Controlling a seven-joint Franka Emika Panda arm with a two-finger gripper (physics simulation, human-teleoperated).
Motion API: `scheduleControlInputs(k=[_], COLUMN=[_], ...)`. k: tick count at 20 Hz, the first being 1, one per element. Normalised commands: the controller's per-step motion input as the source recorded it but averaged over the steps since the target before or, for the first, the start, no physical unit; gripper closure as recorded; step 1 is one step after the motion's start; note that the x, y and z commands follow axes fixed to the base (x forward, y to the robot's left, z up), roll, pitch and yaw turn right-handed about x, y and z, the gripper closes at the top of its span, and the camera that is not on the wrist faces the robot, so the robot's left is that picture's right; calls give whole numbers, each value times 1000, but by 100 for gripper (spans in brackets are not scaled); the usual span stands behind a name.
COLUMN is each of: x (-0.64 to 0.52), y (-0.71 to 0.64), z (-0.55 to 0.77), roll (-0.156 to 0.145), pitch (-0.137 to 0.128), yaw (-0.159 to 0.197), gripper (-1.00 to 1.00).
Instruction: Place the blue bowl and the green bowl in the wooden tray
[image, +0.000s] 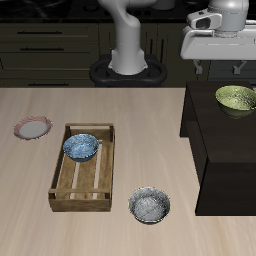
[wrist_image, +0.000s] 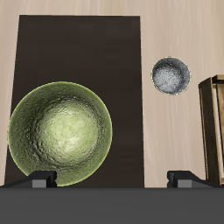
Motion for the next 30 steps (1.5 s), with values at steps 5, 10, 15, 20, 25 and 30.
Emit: scheduleControlInputs(k=[5, 10, 15, 20, 25, 30], x=[166, 99, 34, -41, 40, -185], y=[26, -62, 78, 91, -33, 102], z=[-29, -203, -304, -310, -322, -518], roll=[-17, -17, 23, 21, 6, 71], pitch=[15, 33, 48, 37, 55, 45], yaw=[-11, -3, 2, 24, 9, 44], gripper=[-100, -100, -100, -100, -100, 100])
